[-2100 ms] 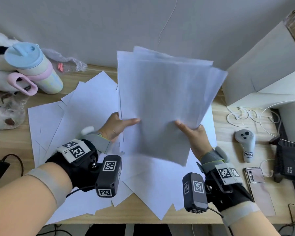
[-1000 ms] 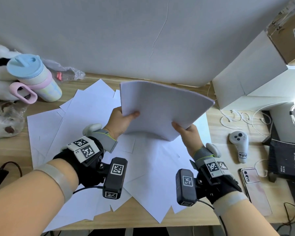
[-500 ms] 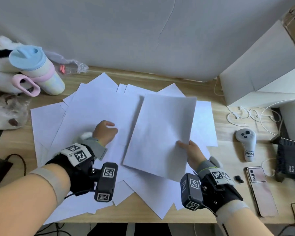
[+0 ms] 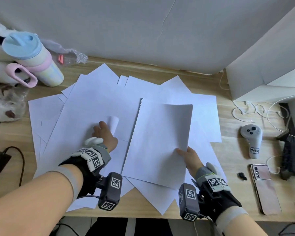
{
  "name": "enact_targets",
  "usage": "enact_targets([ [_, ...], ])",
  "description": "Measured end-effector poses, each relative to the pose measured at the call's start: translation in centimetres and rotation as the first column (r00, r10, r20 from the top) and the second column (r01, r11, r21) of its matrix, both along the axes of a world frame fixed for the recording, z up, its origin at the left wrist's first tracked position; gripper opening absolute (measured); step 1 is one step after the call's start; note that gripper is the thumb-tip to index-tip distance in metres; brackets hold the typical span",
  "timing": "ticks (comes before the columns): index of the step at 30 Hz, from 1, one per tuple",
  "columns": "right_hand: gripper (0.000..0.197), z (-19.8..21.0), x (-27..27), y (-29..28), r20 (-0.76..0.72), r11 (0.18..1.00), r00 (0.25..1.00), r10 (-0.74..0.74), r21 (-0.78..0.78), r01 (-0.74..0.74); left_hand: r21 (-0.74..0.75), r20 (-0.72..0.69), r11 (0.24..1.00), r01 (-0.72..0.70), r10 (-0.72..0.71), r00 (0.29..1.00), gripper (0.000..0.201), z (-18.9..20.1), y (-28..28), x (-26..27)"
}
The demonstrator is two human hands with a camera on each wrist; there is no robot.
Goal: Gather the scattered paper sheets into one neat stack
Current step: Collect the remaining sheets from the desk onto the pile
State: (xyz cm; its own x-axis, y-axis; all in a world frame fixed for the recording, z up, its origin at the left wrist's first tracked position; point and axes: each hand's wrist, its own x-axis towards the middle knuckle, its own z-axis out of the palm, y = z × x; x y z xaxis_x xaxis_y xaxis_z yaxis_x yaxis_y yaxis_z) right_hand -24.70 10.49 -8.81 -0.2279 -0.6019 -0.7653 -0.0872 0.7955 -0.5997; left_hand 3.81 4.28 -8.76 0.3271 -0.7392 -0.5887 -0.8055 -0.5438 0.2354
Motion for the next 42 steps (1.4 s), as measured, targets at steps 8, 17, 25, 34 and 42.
enact_targets([
  [8, 0.01, 0.3, 0.3, 0.2, 0.005, 1.0, 1.0, -0.002, -0.026, 0.002, -0.065, -0.328, 0.989, -0.134, 0.106, 0.939, 0.016, 2.5, -2.0, 0.1],
  [17, 0.013, 0.9, -0.2, 0.1, 0.045, 0.999, 0.998, 0.038, -0.012, -0.037, 0.228, -0.862, 0.92, -0.319, 0.343, 0.374, 0.024, 8.8, -6.0, -8.7],
  [25, 0.017, 1.1, -1.1, -0.5, 0.099, 0.999, 0.995, 0.032, 0.012, -0.034, 0.315, -0.829, 0.895, -0.317, 0.422, 0.367, 0.015, 5.2, -3.9, -15.3],
  [34, 0.017, 0.7, -1.7, -0.9, 0.113, 0.996, 0.991, -0.079, 0.038, 0.075, -0.077, -0.537, 0.915, -0.396, 0.296, 0.79, 0.034, 3.6, -4.3, -5.6],
  [42, 0.026, 0.9, -0.6, -1.3, 0.063, 1.0, 0.998, 0.009, -0.01, -0.008, 0.111, -0.63, 0.939, -0.326, 0.32, 0.707, 0.016, 1.4, -2.7, -4.3],
])
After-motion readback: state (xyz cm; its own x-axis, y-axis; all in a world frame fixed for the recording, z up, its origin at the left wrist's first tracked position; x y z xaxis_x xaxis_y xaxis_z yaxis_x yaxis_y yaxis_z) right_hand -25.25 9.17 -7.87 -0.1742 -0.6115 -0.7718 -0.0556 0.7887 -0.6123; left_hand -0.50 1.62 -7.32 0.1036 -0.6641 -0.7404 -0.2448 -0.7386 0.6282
